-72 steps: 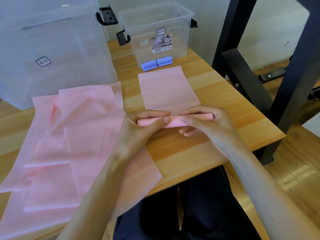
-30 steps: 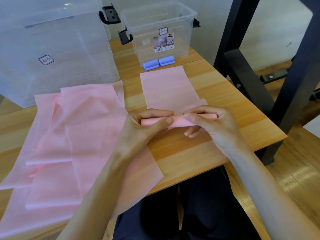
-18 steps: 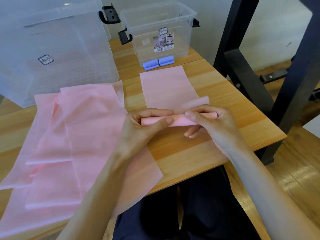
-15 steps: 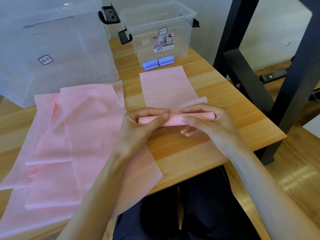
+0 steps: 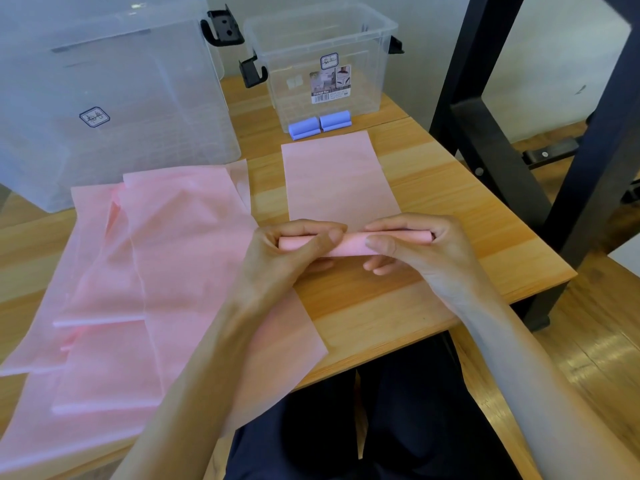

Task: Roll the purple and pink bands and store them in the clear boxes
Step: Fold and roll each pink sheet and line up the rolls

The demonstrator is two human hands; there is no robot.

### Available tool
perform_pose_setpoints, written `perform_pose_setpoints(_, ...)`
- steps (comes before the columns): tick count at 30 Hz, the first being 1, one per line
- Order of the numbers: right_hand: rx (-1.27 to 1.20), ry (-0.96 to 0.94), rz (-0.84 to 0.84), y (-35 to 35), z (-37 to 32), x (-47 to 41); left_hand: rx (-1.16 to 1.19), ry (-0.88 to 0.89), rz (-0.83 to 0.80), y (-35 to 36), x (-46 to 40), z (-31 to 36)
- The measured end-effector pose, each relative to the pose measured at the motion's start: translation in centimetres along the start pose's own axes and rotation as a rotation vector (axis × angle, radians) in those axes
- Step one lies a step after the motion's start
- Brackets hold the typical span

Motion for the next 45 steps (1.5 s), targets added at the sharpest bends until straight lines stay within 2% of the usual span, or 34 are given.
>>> perform_pose_setpoints(5, -0.032, 0.022, 0.030, -0.07, 0.08, -0.05, -0.036, 0.063, -0.008, 0.11, 0.14, 0.31)
perform_pose_setpoints(9, 0.000, 0.005, -0.017, 0.12, -0.03, -0.05, 0.017, 0.019, 0.050, -0.13, -0.12, 0.06)
perform_pose_setpoints(14, -0.027, 0.017, 0.042, -0.07, 0.12, -0.05, -0.022, 0.036, 0.024, -0.12, -0.06, 0.16)
perform_pose_setpoints(21, 0.028, 0.011, -0.028, 0.14, 0.06, -0.06, 0.049, -0.044, 0.018, -0.28, -0.08, -0.19)
perform_pose_setpoints(26, -0.016, 0.022, 0.031, -0.06, 0.15, -0.05, -0.017, 0.036, -0.005, 0.00, 0.07, 0.28)
perform_pose_setpoints(31, 0.012, 0.023, -0.036, 0.17, 0.05, -0.07, 0.068, -0.026, 0.028, -0.23, -0.13, -0.14)
perform_pose_setpoints(38, -0.021, 0.036, 0.045, -0.11, 0.24, -0.07, -0.075, 0.056, 0.004, 0.03, -0.05, 0.19)
perform_pose_setpoints(45, -0.010, 0.013, -0.019, 0.01, 0.21, -0.12, 0.005, -0.041, 0.037, -0.27, -0.26, -0.40)
Point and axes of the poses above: each hand's wrist, its own x-axis away from the middle knuckle, its own y-axis out of the palm, z = x × y, the point moved 4 cm from there along -x, towards the middle knuckle, and after that the axes turned 4 degrees about -z, right-handed, at the moved point
